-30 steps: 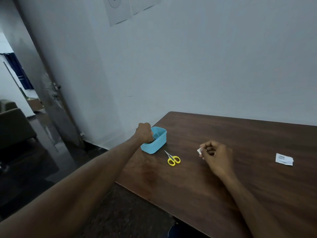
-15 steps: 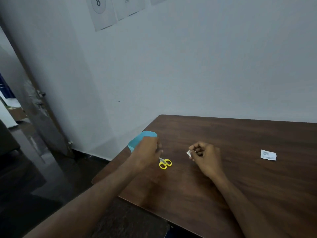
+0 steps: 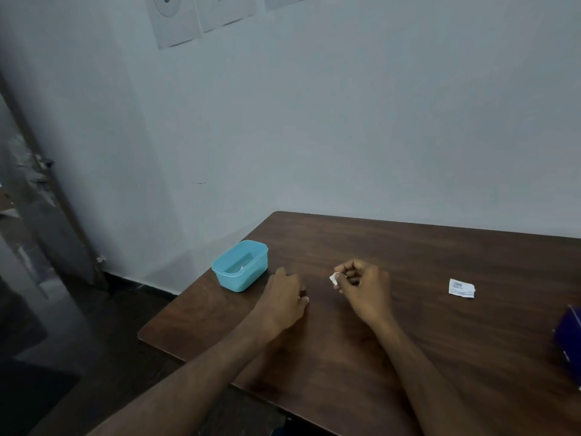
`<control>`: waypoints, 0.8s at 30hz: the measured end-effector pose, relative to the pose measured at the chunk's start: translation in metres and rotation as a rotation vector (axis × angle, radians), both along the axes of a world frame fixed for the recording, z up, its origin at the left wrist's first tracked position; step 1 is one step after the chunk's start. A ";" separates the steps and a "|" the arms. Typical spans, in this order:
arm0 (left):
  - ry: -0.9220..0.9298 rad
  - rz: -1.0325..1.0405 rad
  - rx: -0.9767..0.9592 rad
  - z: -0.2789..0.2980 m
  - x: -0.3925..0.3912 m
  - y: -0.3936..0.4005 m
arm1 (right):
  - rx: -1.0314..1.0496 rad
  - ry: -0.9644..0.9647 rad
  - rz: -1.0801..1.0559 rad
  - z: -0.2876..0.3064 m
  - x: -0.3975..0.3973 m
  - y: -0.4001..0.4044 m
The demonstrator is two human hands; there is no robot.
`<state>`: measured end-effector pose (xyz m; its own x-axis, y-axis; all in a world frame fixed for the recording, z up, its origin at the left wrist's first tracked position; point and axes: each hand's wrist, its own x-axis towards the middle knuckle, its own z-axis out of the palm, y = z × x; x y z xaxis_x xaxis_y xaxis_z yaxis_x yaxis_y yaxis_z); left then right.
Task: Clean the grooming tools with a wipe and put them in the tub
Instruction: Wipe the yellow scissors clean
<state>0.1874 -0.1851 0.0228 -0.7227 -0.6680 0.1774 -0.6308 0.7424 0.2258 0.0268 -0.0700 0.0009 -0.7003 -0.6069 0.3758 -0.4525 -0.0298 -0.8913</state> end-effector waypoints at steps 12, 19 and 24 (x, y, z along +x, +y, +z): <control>0.357 -0.017 0.417 -0.013 -0.055 -0.006 | -0.073 -0.144 -0.173 0.002 -0.042 0.018; 0.413 -0.093 0.495 -0.021 -0.100 -0.004 | -0.112 -0.213 -0.289 -0.005 -0.072 0.025; 0.384 -0.196 0.423 -0.012 -0.138 -0.002 | -0.094 -0.210 -0.330 -0.009 -0.077 0.023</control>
